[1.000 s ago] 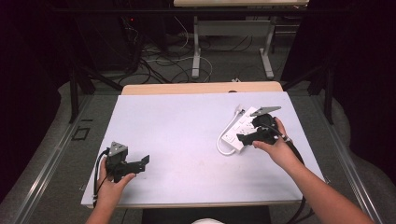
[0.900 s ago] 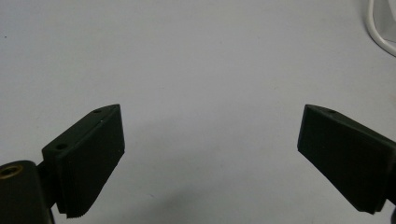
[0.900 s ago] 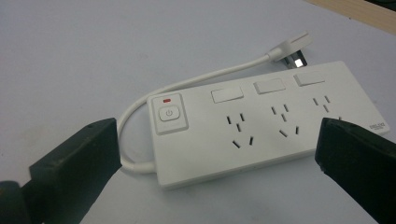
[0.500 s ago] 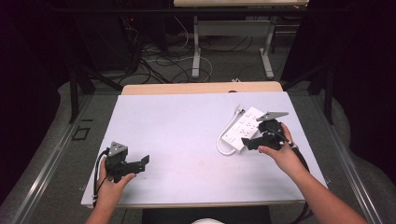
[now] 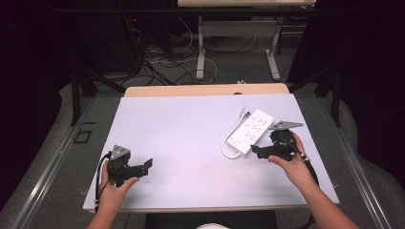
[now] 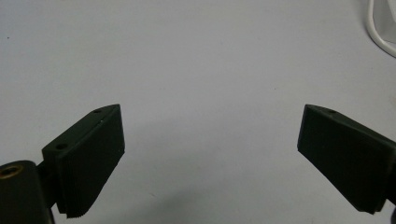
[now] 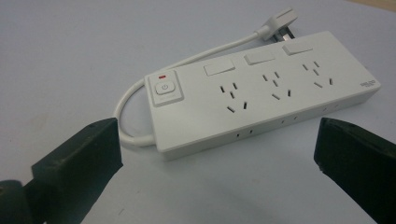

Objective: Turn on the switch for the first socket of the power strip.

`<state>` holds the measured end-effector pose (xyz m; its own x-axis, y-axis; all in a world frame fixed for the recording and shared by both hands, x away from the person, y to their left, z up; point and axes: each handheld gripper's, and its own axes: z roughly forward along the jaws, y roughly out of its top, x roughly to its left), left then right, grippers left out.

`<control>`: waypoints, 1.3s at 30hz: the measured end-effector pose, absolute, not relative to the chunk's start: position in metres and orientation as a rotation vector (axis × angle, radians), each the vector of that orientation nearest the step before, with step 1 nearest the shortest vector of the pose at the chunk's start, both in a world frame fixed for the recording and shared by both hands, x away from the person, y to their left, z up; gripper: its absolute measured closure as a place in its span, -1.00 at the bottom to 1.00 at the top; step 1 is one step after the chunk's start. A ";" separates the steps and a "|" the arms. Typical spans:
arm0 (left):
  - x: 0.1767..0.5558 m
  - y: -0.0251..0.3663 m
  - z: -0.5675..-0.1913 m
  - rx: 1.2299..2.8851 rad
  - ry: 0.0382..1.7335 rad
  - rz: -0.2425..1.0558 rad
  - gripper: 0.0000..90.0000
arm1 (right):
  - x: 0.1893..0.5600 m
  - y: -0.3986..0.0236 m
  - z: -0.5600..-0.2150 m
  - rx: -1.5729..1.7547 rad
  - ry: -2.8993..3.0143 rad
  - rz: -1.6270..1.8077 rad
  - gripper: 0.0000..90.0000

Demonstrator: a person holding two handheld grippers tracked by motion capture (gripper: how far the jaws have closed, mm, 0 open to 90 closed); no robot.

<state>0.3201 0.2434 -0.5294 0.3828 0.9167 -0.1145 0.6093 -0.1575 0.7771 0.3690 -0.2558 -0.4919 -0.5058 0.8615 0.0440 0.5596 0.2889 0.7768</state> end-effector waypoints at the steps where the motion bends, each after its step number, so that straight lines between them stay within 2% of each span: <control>1: 0.320 0.243 -0.529 1.868 1.321 0.501 -0.84 | 0.367 -0.257 -0.492 1.276 2.173 1.072 -0.99; 19: 0.320 0.243 -0.530 1.867 1.321 0.500 -0.84 | 0.347 -0.279 -0.510 1.369 2.079 0.986 -0.99; 39: 0.320 0.243 -0.530 1.859 1.322 0.498 -0.84 | 0.345 -0.302 -0.533 1.494 2.002 0.930 -1.00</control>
<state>0.3201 0.2425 -0.5299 0.3804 0.9168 -0.1213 0.6086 -0.1494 0.7793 0.3448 -0.3023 -0.5326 -0.2953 0.9551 0.0248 0.6352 0.1768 0.7518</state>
